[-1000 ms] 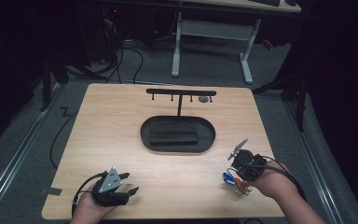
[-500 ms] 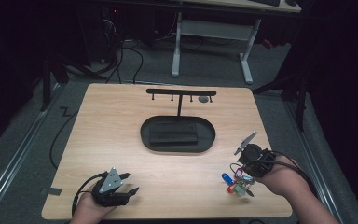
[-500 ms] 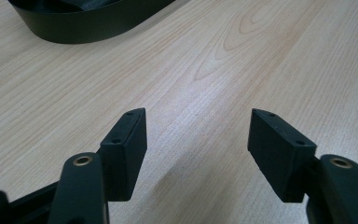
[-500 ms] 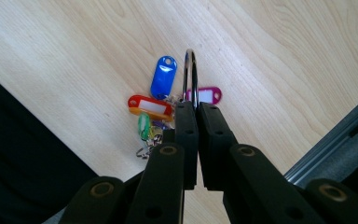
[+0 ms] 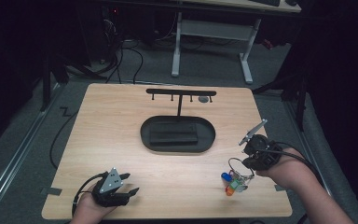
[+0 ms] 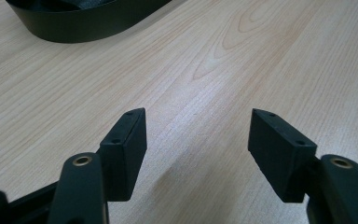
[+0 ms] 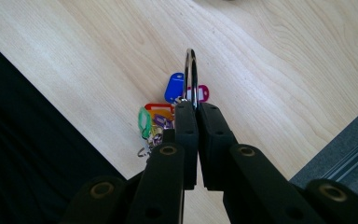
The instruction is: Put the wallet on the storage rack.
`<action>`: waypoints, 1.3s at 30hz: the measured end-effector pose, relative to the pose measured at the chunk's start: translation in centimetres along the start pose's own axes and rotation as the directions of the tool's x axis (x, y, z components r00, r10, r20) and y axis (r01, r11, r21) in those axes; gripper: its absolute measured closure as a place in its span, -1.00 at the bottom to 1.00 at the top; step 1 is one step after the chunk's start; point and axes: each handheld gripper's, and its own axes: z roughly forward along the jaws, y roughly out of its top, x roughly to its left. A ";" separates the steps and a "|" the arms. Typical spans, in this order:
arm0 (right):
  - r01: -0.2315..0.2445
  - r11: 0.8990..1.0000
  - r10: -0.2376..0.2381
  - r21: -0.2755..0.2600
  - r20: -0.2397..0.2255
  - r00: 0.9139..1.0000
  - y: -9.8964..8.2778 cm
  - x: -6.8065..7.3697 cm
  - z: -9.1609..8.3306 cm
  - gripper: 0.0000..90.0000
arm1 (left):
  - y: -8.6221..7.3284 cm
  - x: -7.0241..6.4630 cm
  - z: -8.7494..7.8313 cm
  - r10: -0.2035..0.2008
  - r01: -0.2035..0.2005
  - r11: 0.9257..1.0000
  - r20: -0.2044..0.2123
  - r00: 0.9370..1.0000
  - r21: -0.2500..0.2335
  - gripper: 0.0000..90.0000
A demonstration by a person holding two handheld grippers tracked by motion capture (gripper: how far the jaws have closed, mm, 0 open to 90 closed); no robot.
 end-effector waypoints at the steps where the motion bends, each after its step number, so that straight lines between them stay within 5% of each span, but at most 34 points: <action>1: 0.000 1.000 0.000 -0.002 -0.002 1.000 0.1 0.0 -0.1 0.95 | 0.0 0.0 0.0 -0.001 0.001 1.000 0.001 1.000 -0.001 -0.16; 17: -0.034 0.999 0.033 -0.013 -0.020 0.999 2.6 -1.2 -2.5 0.95 | -0.1 0.1 0.0 -0.007 0.007 1.000 0.003 1.000 -0.001 -0.17; 39: -0.056 0.997 0.056 -0.045 -0.014 0.998 7.0 -3.6 -3.4 0.95 | -0.3 0.3 0.0 -0.015 0.015 1.000 0.006 1.000 -0.004 -0.17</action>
